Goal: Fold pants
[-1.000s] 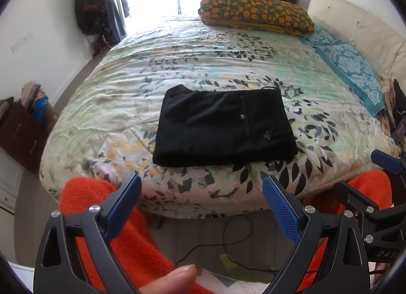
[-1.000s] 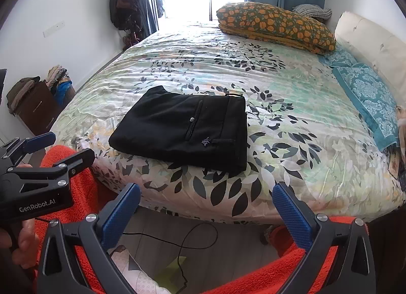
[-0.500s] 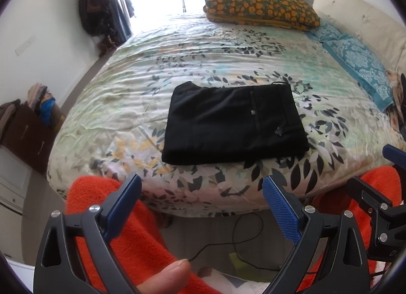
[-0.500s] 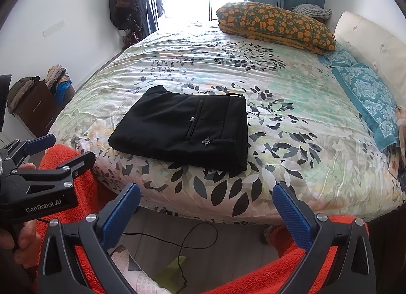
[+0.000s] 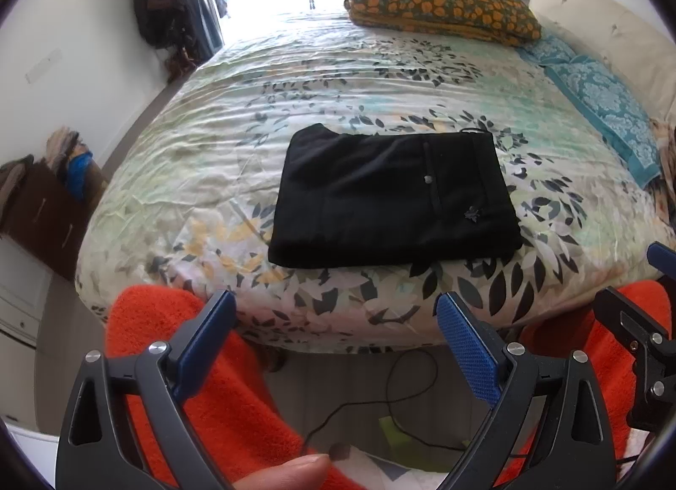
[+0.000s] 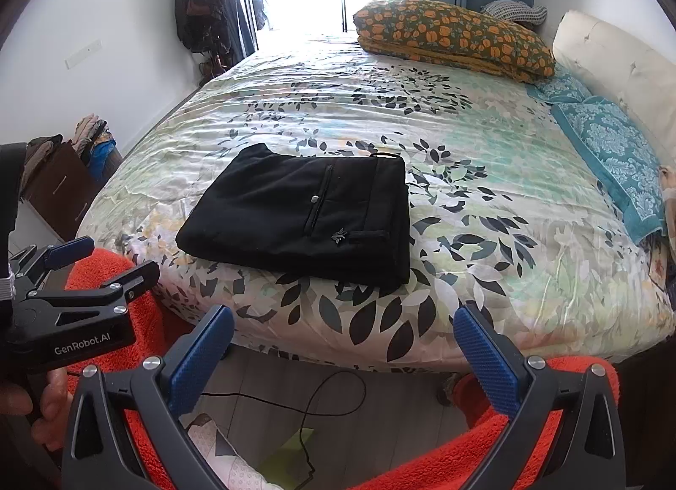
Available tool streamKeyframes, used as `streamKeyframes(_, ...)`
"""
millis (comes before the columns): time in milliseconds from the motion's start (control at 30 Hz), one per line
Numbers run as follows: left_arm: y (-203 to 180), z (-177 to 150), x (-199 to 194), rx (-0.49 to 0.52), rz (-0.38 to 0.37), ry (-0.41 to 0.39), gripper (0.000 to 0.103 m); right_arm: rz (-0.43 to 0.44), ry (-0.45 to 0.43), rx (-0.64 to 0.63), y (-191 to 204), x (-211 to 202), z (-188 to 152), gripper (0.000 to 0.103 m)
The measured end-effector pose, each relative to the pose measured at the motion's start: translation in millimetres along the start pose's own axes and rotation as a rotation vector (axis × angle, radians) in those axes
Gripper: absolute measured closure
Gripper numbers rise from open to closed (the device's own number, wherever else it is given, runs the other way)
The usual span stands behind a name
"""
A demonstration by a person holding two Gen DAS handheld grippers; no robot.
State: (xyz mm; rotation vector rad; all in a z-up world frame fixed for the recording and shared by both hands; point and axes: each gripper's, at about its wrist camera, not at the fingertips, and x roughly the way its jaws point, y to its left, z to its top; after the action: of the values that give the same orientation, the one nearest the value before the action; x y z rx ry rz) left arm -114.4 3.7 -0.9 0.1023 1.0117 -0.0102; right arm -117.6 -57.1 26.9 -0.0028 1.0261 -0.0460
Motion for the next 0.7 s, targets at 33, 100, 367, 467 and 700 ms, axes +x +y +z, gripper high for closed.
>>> streamKeyframes(33,0.3,0.1,0.2,-0.001,0.000,-0.001,0.006,-0.003,-0.003,-0.001,0.6,-0.3,0.9,0.000)
streamKeyframes(100,0.3,0.6,0.2,-0.003,-0.003,-0.003,0.006,-0.008,-0.010,-0.008,2.4,-1.2,2.5,0.000)
streamKeyframes(367,1.1,1.3,-0.2,-0.006,-0.006,-0.006,0.006,-0.027,-0.016,-0.026,5.5,-0.9,3.5,0.000)
streamKeyframes(467,1.0,1.0,-0.1,-0.005,-0.006,-0.007,0.006,-0.029,-0.016,-0.025,4.5,-1.1,4.0,0.000)
streamKeyframes(700,-2.9,1.1,-3.5,0.004,-0.005,-0.013,0.006,-0.030,-0.016,-0.035,7.0,-2.0,3.8,0.000)
